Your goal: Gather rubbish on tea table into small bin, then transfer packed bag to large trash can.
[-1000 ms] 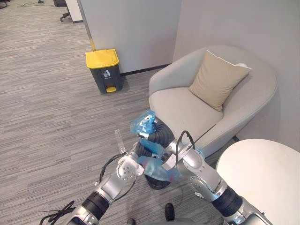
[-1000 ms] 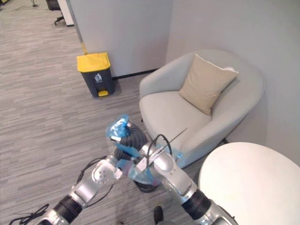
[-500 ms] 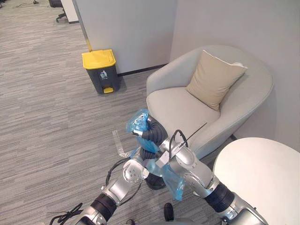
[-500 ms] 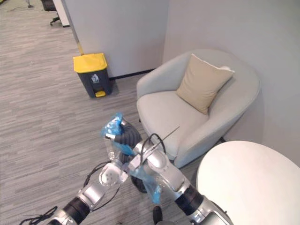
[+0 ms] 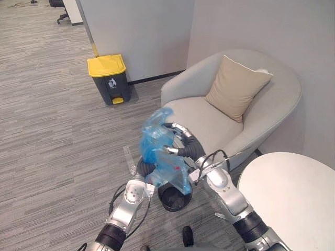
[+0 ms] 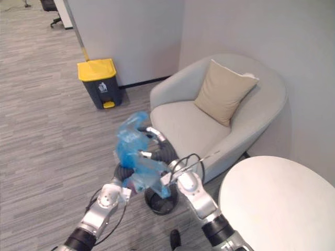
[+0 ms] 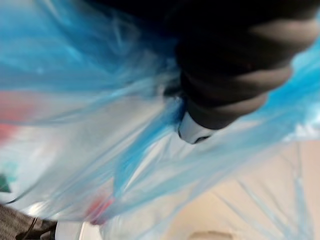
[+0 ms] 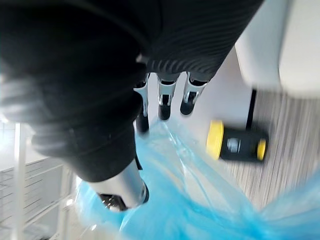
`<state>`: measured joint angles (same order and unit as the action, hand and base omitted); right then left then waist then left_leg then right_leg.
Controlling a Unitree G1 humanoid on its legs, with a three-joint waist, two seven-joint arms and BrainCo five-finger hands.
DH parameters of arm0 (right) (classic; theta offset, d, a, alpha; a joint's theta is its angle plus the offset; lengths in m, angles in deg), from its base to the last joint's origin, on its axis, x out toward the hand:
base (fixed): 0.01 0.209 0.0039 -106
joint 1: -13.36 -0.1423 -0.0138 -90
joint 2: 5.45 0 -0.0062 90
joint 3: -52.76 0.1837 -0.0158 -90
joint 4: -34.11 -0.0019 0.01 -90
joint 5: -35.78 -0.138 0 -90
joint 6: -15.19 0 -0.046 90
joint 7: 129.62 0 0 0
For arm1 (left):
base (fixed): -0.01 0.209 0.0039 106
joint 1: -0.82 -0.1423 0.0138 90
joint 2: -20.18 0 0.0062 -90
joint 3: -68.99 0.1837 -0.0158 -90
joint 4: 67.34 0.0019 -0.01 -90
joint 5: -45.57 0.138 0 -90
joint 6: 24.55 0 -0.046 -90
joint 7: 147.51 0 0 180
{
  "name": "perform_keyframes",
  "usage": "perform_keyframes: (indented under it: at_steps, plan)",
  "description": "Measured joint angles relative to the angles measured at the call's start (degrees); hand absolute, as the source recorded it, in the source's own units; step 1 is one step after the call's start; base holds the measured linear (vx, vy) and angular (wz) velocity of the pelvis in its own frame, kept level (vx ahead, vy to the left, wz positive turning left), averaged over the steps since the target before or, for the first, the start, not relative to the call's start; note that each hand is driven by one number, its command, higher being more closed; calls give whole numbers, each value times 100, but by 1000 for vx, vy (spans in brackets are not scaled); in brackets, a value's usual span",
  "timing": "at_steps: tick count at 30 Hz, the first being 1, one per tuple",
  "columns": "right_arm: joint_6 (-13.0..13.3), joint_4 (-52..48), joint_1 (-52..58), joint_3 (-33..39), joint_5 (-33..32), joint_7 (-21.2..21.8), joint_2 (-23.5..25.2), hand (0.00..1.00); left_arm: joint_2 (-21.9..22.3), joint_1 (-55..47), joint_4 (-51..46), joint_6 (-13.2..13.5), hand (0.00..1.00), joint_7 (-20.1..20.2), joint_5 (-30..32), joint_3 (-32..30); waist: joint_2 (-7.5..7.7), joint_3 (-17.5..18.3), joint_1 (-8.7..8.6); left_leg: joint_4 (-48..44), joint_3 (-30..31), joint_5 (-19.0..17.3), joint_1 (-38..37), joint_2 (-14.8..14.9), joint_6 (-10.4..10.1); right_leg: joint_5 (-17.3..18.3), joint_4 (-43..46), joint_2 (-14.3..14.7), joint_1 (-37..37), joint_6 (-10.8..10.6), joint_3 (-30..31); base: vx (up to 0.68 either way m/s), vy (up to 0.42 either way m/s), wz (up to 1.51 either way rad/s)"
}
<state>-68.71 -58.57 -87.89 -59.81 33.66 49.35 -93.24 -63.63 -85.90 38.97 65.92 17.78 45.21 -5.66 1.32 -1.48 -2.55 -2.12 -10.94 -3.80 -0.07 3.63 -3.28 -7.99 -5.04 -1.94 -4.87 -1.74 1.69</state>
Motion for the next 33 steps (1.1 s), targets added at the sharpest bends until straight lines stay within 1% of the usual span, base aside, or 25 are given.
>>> perform_keyframes:
  at_steps: [5, 10, 11, 14, 16, 18, 19, 22, 24, 28, 31, 33]
  plan:
    - [4, -7, 278, 348, 894, -164, -261, 0, 31, -284, -157, -15, 100, 1, -100, -436, 12, -22, 24, -6, 38, -8, -6, 0, 7, 9, 0, -6, 59, -10, -28, -3, 0, 3]
    - [9, 158, 778, 912, 1343, -361, -216, 0, 53, -565, -181, -18, 100, 6, -214, -774, 15, -36, 71, 4, 85, -49, -5, 1, 3, 53, -1, -19, 87, -53, -80, -7, 0, 4]
    - [-1, 286, 868, 981, 1338, -368, -184, 0, 57, -622, -180, -18, 100, 11, -221, -798, 16, -37, 71, 2, 97, -37, -4, -8, -17, 57, -1, -19, 87, -55, -98, 3, 0, 8]
    - [-29, 1129, 1191, 1466, 1230, -385, 214, 0, 149, -795, -71, -18, 100, 27, -273, -987, 14, -37, 69, 1, 194, -32, -4, -30, -19, 77, -1, -33, 92, -79, -196, 22, 0, 15]
    - [-149, 1935, 1304, 1787, 1031, -394, 510, 0, 199, -869, 281, -18, 100, 39, -340, -1178, 12, -39, 72, 2, 226, -32, -2, -39, -19, 85, -1, -40, 102, -90, -245, 15, 1, 9]
    - [-266, 2577, 1409, 2025, 828, -399, 704, 0, 263, -913, 740, -42, 100, 101, -409, -1467, 10, -40, 81, 2, 234, -33, -10, -50, -19, 91, -1, -51, 115, -99, -272, 11, 5, 3]
    - [-288, 2839, 1450, 2106, 827, -409, 760, 0, 287, -958, 921, -50, 100, 136, -443, -1584, 10, -40, 81, 2, 236, -33, -19, -57, -17, 94, -1, -60, 124, -102, -280, 0, 0, 0]
    - [-407, 3611, 1472, 2404, 796, -439, 888, 0, 330, -1091, 1384, -88, 100, 156, -542, -1807, 4, -47, 93, 24, 249, -41, -147, -82, -6, 113, -2, -88, 248, -122, -296, -1, 13, 2]
    - [-462, 4066, 1474, 2495, 660, -473, 917, 0, 370, -1140, 1701, -94, 100, 167, -592, -1952, 3, -50, 144, 48, 239, -43, -214, -103, -4, 123, -3, -110, 302, -126, -288, -17, 9, -1]
    - [-540, 4854, 1468, 2699, 602, -498, 952, 0, 395, -1255, 2256, -125, 100, 259, -580, -2126, 7, -51, 223, 99, 198, -32, -251, -142, 6, 139, -4, -149, 297, -149, -229, -48, 17, -3]
    - [-589, 5202, 1473, 2814, 602, -601, 981, 0, 518, -1378, 2668, -144, 100, 261, -582, -2362, 15, -73, 297, 113, 30, -46, -311, -137, 6, 157, -3, -151, 298, -190, -81, -41, 19, -24]
    - [-598, 5321, 1463, 2886, 603, -650, 1002, 0, 598, -1411, 2853, -150, 100, 261, -586, -2488, 10, -88, 306, 101, -46, -70, -313, -136, -7, 150, -2, -150, 284, -201, -22, -43, 15, -24]
